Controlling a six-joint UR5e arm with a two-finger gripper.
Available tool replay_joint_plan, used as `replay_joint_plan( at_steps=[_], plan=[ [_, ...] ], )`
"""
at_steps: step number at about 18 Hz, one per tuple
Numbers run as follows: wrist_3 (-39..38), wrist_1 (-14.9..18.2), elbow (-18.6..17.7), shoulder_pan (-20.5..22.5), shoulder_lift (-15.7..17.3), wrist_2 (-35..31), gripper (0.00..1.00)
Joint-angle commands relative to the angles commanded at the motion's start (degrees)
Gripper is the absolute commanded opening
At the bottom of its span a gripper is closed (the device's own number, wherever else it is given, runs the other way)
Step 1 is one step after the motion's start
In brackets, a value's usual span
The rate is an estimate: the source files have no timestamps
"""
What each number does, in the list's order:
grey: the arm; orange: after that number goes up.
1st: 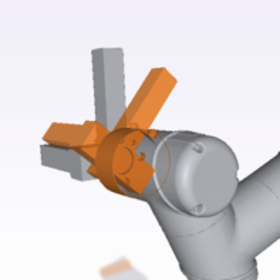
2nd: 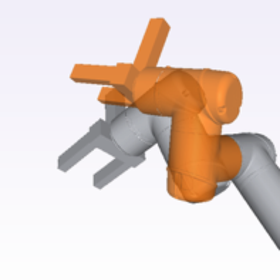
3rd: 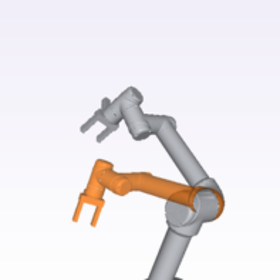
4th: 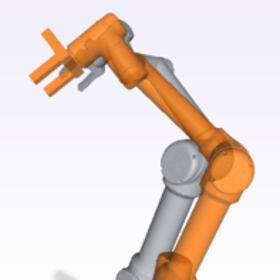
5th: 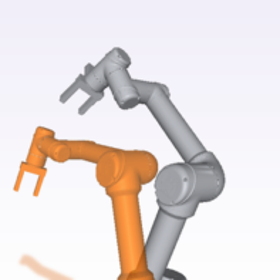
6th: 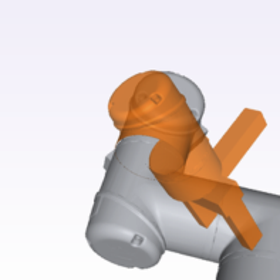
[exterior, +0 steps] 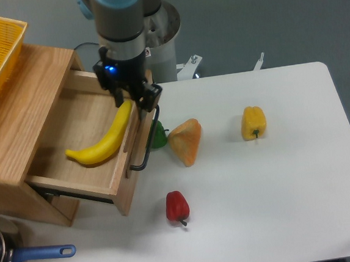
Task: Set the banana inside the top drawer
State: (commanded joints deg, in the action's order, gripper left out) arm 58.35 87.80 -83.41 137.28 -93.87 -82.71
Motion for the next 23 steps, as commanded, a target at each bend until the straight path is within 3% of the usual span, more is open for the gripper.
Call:
replay_joint_plan(
  at_steps=[7,9,12,15,19,23],
  plan=[
    [11.7,-0.6,-3.1,7.2,-0.4,-0.6,0.62],
    [15.2,-0.7,-3.8,9.2,-0.5,-0.7,0.66],
    [16.6,-1.0,-4.3,11.2,-0.7,-0.8,0.76],
    [16.6,-1.5,-4.4,11.6,-0.8,-1.6,0.98],
    [16.6,-1.9,-4.4,12.0,-1.1,-3.0,1.00],
    [17.1,-5.5,-4.3,12.9,-2.1,-5.4,1.00]
  ],
)
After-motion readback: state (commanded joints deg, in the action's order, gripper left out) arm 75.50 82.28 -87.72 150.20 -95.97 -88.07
